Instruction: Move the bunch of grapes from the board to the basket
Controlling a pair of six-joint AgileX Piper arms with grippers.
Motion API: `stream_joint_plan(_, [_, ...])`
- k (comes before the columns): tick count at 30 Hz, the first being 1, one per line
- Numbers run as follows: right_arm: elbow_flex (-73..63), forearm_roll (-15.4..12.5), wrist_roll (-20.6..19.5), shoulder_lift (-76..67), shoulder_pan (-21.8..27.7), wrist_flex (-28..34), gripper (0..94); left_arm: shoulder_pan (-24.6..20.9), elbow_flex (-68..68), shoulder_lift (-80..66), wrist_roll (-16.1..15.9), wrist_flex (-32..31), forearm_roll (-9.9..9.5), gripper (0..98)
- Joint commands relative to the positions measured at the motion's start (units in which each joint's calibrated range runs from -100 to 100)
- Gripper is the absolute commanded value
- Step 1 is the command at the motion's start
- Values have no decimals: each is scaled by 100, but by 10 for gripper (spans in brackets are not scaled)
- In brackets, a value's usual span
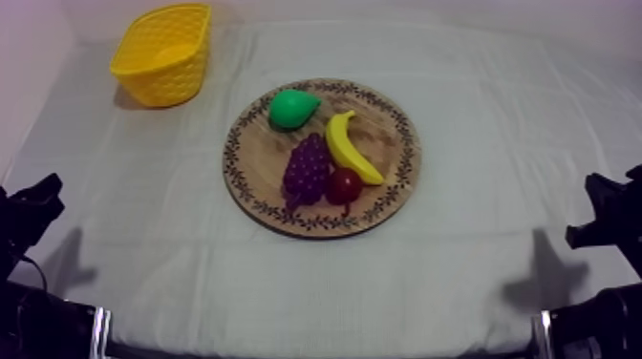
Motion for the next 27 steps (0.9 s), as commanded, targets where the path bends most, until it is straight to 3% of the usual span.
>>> stream_joint_plan(1, [-4, -2, -2, 3, 2, 0, 3, 2, 5, 0, 0, -2, 22, 1])
stream_joint_plan(27, [-4, -2, -1, 3, 2, 0, 3, 2, 23, 0, -103, -63, 29, 1])
